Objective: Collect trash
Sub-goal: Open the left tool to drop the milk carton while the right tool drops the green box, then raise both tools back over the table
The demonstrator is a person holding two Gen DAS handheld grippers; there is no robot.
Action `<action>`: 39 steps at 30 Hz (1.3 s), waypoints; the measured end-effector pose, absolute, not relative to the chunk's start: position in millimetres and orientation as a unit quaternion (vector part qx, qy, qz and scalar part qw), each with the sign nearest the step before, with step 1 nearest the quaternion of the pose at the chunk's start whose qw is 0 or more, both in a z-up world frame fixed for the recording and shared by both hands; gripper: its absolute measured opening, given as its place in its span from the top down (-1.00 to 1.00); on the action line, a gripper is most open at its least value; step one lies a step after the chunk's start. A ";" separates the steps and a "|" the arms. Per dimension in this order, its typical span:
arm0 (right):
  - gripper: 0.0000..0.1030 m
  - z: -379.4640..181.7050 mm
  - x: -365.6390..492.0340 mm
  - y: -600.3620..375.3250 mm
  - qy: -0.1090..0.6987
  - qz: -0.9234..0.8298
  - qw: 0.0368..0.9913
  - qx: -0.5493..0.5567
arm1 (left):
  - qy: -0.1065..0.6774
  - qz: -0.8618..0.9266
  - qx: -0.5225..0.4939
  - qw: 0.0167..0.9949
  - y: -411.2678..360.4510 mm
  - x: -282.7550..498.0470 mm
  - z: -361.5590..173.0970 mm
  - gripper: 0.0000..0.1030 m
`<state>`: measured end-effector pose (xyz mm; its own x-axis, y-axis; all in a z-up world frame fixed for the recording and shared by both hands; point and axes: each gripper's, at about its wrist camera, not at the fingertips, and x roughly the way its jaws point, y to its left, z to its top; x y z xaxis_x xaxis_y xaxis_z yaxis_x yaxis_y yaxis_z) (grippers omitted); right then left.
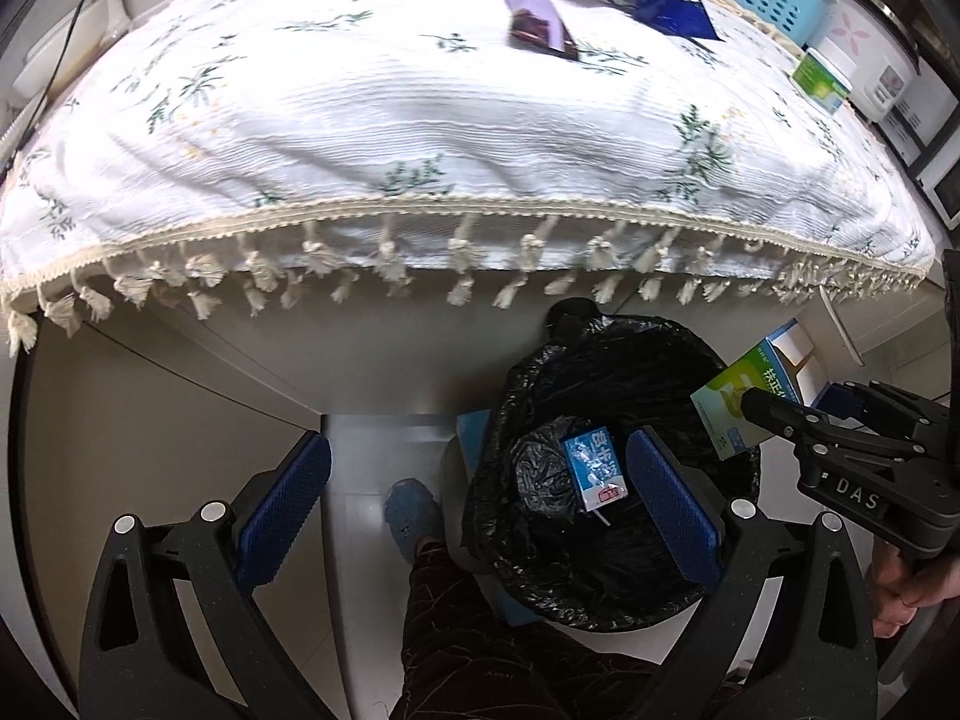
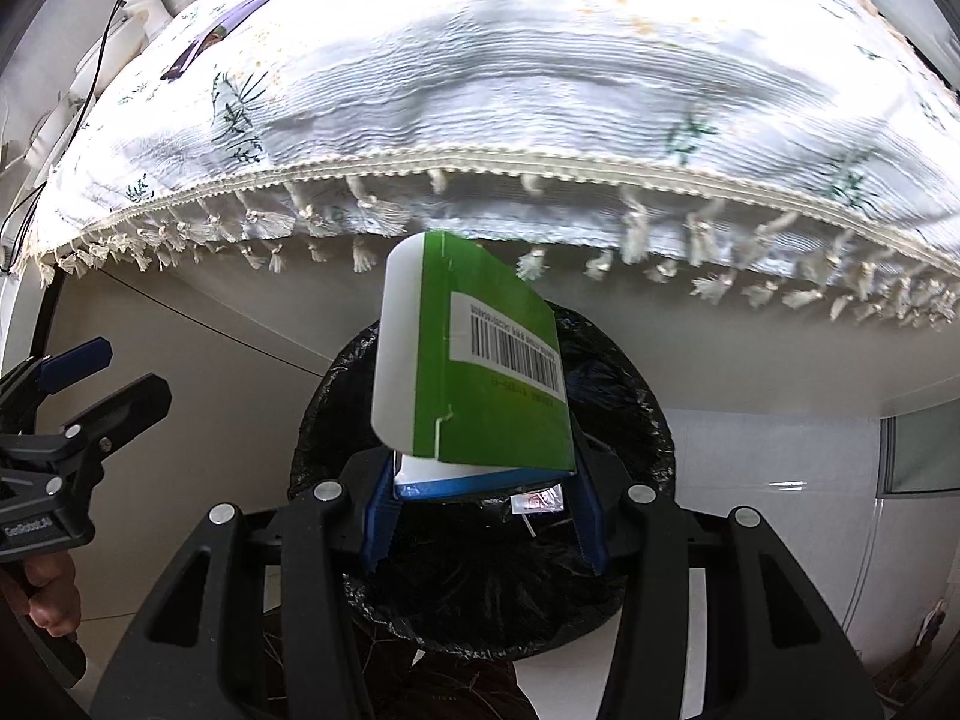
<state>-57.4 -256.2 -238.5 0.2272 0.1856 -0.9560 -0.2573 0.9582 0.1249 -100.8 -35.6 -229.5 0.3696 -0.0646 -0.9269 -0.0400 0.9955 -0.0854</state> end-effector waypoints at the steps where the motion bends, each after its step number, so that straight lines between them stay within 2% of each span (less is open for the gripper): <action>1: 0.06 -238.2 -56.6 -255.7 0.605 0.141 0.783 -0.031 | 0.561 -0.007 -0.047 0.826 -33.1 -101.1 -228.7 -0.88; 6: 0.02 -241.6 -52.2 -238.8 0.600 0.140 0.787 -0.031 | 0.562 -0.001 -0.047 0.825 -27.4 -101.1 -227.7 -0.88; 11: -0.42 -227.5 -51.6 -247.3 0.592 0.127 0.795 -0.030 | 0.564 0.002 -0.046 0.824 -25.6 -97.5 -225.6 -0.88; 20: -0.80 -176.3 -51.9 -265.5 0.556 0.102 0.824 -0.023 | 0.547 -0.001 -0.044 0.836 -33.5 -92.6 -186.8 -0.88; 23: -0.85 -155.4 -54.7 -286.3 0.544 0.093 0.834 -0.028 | 0.541 -0.005 -0.047 0.840 -38.5 -92.5 -171.6 -0.88; 39: -0.85 -76.9 -52.1 -307.7 0.503 0.076 0.861 -0.022 | 0.513 -0.025 -0.059 0.856 -51.7 -87.2 -99.9 -0.88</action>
<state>-52.1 -307.7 -76.9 0.4827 0.1082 -0.8691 -0.1526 0.9876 0.0382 -87.2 -51.7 -99.9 0.4717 -0.1032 -0.8757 -0.0172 0.9919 -0.1261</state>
